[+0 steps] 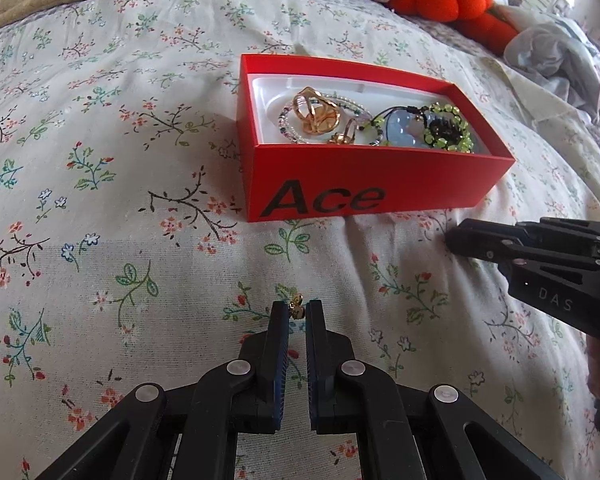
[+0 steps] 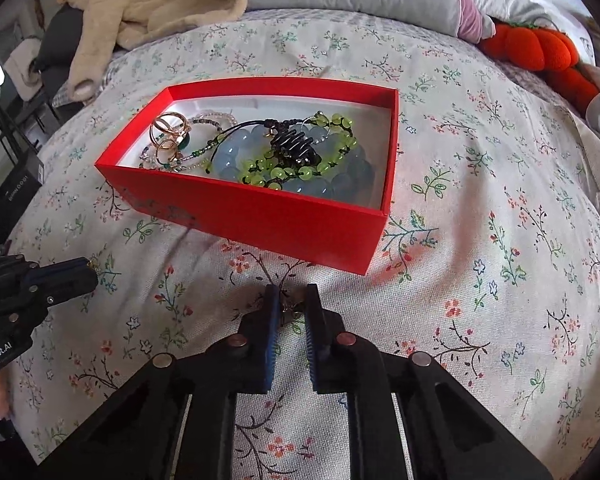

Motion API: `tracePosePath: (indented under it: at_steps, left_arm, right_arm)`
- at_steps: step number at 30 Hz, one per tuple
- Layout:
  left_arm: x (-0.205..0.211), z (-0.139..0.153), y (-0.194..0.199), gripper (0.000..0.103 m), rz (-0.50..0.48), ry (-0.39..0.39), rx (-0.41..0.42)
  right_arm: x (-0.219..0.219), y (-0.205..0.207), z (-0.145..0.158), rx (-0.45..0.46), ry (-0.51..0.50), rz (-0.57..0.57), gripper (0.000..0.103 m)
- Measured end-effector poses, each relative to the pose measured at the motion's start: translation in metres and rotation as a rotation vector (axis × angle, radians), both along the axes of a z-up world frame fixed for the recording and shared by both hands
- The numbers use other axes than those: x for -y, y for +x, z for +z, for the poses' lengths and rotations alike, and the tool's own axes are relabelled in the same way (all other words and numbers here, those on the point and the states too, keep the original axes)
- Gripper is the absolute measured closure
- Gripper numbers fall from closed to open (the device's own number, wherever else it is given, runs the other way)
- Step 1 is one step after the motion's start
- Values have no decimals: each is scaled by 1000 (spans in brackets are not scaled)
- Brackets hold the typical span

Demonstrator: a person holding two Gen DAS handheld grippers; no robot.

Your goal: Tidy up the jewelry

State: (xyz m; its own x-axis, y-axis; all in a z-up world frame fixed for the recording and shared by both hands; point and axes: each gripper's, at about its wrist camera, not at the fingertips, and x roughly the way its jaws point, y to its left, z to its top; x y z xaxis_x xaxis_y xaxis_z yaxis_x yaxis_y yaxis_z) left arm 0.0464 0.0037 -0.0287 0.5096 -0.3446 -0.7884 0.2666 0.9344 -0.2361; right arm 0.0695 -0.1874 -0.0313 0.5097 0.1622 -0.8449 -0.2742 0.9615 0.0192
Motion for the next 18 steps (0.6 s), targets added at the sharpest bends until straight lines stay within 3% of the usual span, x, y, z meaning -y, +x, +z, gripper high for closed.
tracePosePath:
  at_steps: [18]
  left_arm:
    - [-13,26,13,100,48,-55,24]
  right_arm:
    - [7,-18,27,-48,48,-23,95]
